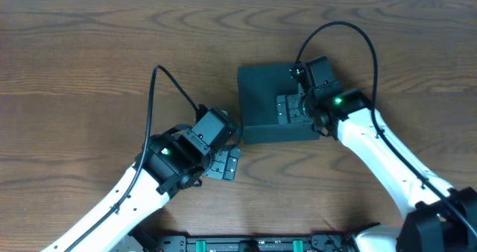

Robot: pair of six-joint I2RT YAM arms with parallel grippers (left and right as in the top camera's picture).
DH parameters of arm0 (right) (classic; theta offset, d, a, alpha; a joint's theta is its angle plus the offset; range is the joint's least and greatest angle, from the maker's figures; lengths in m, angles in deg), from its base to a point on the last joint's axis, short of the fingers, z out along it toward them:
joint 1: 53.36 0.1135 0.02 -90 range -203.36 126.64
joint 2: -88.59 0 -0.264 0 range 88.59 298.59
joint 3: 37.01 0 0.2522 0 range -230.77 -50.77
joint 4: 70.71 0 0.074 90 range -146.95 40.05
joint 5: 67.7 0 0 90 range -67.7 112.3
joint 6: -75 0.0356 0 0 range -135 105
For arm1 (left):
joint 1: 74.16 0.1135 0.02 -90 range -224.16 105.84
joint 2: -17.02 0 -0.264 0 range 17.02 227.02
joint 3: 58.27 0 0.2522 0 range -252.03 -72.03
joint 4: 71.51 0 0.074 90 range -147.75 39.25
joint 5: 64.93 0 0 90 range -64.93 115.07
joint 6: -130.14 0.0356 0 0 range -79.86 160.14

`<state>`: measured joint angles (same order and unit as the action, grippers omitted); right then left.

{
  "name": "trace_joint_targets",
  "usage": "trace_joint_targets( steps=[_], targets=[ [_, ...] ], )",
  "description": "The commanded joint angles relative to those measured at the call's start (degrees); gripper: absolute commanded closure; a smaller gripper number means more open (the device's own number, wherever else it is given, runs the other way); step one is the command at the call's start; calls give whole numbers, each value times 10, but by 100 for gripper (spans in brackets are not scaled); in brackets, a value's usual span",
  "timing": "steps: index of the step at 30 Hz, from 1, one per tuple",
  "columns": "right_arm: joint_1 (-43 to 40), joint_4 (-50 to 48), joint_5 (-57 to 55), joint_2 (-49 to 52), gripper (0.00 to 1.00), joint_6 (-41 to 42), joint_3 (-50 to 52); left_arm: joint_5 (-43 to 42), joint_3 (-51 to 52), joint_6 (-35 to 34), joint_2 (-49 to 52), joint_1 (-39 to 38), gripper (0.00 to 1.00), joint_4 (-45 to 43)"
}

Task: Pack container
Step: 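Press down on the closed lid with both grippers, then push the lid flat with both grippers from front and right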

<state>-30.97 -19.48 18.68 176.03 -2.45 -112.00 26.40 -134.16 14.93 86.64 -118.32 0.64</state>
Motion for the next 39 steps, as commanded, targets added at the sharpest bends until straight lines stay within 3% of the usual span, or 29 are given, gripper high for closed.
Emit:
trace_joint_targets(
  steps=[1,21,28,33,39],
  targets=[
    [5,-5,-11,9,1,5,-2,22,13,-44,-6,-3,4,-1],
    [5,-23,-11,97,1,7,-2,73,44,-66,-2,-56,4,-45],
    [5,-28,-11,97,1,7,-2,64,110,-67,5,-96,4,-147],
    [8,-30,-12,97,1,4,-2,67,118,-68,7,-99,4,-171],
    [46,-16,-118,97,1,33,-2,68,118,-68,25,-99,4,-187]
  ],
)
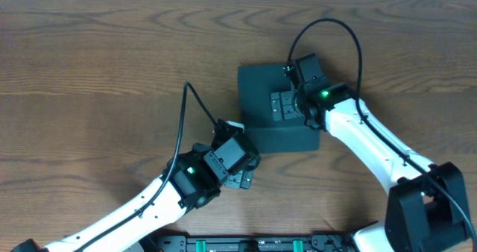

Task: Pack container
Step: 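Push the lid flat with both grippers from front and right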

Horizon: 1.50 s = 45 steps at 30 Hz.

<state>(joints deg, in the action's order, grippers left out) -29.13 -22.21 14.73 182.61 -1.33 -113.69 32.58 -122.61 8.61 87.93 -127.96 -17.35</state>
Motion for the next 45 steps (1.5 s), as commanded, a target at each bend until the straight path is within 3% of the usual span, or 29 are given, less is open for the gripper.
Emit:
trace_joint_targets(
  steps=[1,18,26,45],
  targets=[
    [35,13,-91,31,1,25,15,6,3,-4,17,-2,4,-13],
    [50,10,-101,31,1,26,15,13,3,-4,120,-2,4,-106],
    [50,5,-101,31,1,26,15,52,3,31,184,-2,4,-148],
    [39,6,-103,31,1,26,15,114,3,33,266,-1,4,-236]
  ],
)
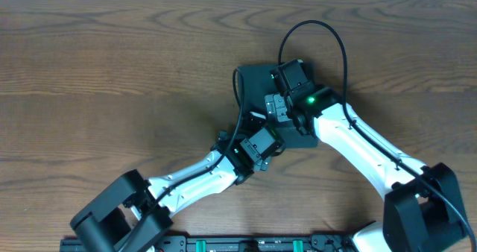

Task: Pack container
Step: 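Push the lid flat with both grippers from front and right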

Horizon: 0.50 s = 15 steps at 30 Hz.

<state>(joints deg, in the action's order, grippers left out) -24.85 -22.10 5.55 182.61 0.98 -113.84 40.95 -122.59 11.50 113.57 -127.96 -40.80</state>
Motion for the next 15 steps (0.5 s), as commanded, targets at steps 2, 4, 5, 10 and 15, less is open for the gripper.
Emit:
trace_joint_targets(
  steps=[2,4,5,10,15],
  targets=[
    [-4,5,-10,31,1,3,16,43,2,4,13,-1,4,-8],
    [-4,5,-10,31,1,3,16,51,2,3,16,2,4,-14],
    [-4,5,-10,31,1,3,16,53,2,3,16,5,4,-16],
    [-4,5,-10,31,1,3,16,53,2,4,16,29,4,-31],
    [-4,5,-10,31,1,3,16,53,2,18,16,58,4,-37]
  ],
)
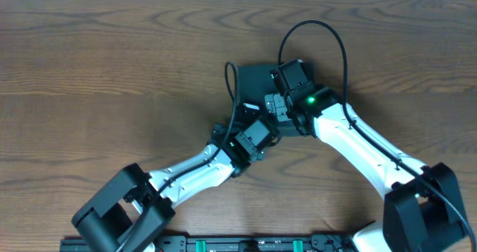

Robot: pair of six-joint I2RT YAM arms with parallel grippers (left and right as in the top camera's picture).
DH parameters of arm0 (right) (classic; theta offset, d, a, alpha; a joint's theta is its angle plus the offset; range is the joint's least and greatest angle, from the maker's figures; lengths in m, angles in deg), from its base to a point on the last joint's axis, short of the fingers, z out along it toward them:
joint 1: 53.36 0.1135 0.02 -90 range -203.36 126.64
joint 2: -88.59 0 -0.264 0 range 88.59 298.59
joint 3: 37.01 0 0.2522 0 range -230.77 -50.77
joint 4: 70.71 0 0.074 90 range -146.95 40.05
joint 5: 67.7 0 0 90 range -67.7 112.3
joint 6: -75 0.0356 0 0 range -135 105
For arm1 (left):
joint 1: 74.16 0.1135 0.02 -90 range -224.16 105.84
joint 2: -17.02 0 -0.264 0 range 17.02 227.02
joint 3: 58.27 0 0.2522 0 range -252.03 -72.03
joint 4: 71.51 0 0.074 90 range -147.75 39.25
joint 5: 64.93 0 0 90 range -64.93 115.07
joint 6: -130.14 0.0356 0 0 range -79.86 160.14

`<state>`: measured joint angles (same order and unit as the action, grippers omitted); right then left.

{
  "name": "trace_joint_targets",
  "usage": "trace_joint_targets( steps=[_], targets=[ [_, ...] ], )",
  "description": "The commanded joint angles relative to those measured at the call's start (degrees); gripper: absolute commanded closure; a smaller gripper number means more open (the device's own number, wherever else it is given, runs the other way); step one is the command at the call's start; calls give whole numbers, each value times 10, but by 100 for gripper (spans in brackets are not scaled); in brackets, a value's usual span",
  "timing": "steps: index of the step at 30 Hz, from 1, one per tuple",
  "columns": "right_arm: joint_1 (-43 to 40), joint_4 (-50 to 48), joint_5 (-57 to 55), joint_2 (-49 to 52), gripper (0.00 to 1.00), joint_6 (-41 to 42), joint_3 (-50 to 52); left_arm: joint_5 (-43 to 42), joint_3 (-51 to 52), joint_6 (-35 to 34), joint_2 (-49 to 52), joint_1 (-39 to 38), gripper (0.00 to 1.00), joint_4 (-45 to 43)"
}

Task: Pack container
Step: 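Push the lid flat with both grippers from front and right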

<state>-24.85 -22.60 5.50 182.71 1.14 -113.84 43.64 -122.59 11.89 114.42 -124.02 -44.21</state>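
The black container (252, 84) sits at the table's middle, seen only from overhead, and both arms cover most of it. My left gripper (262, 122) reaches in from the lower left over the container's near side. A small pale bit (249, 108) shows by its tip; what it is cannot be told. My right gripper (274, 106) comes in from the right and lies over the container's right half. Both pairs of fingers are hidden by the wrists, so neither gripper's state shows.
Brown wooden table (112, 73) all around. Black cables (313, 36) loop above each wrist. The two wrists are close together over the container. A rail with green clips (246, 244) runs along the near edge.
My left gripper has moved a little farther up and left over the container's near side. The right arm has hardly moved.
At first my left gripper was on the table to the lower left of the container, with the right gripper over its right part. The left arm then stood closer each time, and now reaches onto the container. The right gripper shifted slightly left.
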Motion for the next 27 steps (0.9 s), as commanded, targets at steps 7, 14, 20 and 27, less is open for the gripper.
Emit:
trace_joint_targets(
  steps=[7,14,20,27],
  targets=[
    [-4,10,-10,30,1,1,16,26,2,30,7,30,4,-6],
    [-4,10,-10,30,1,1,16,26,-1,30,-21,30,4,17],
    [-4,9,-10,30,1,1,16,26,-5,45,-106,34,4,20],
    [-4,10,-10,30,1,1,16,12,-5,59,-99,69,4,-14]
  ],
)
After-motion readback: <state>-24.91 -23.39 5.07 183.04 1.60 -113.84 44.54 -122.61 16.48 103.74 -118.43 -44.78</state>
